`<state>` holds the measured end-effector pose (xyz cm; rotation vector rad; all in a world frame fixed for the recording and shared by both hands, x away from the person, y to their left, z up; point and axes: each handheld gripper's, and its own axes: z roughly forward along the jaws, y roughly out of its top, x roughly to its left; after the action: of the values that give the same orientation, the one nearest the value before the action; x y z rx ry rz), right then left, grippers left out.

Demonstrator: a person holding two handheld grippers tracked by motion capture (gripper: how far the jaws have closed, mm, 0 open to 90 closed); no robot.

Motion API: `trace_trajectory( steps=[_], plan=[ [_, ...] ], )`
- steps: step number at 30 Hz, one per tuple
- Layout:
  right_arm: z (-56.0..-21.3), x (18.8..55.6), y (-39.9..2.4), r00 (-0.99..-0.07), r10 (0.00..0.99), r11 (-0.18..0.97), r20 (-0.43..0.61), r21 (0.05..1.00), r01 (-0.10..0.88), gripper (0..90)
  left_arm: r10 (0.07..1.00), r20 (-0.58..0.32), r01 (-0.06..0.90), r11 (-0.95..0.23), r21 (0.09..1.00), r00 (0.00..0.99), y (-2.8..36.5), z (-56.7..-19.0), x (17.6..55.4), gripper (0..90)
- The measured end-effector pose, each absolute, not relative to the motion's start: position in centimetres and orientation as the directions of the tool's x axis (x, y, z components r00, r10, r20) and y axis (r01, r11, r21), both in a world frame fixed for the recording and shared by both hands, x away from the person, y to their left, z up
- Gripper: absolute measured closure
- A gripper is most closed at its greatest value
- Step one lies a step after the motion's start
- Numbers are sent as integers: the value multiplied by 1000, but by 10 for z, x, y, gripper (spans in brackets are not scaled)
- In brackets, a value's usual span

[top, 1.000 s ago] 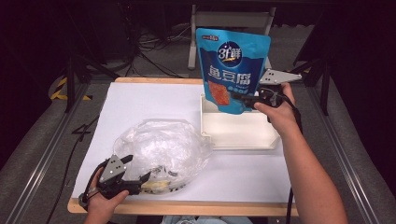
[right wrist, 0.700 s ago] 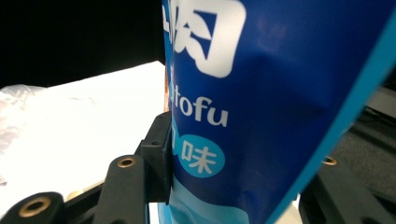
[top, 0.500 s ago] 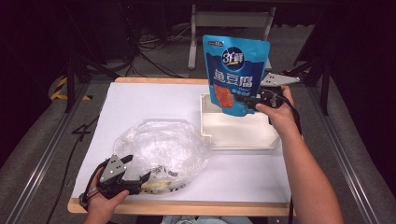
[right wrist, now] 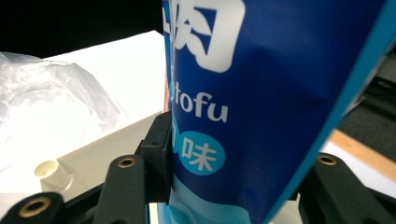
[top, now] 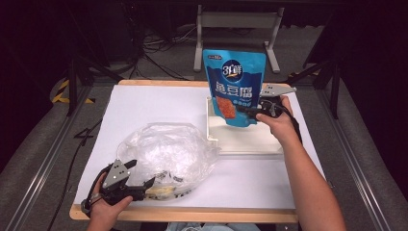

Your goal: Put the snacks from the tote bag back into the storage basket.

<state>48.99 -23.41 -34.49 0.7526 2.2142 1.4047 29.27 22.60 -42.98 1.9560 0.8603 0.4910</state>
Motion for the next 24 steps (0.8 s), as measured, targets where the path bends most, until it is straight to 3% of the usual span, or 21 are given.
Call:
trace_trajectory(
  steps=[8, 24],
  plan=[
    [-370, 494, -236, -765, 643, 354, -29, 898, 263, 524, 736, -2, 375, -343, 861, 677, 226, -430, 293, 143],
    [-384, 492, -240, -778, 628, 354, -24, 899, 258, 511, 740, -9, 383, -337, 860, 672, 225, -431, 293, 143]
  ],
)
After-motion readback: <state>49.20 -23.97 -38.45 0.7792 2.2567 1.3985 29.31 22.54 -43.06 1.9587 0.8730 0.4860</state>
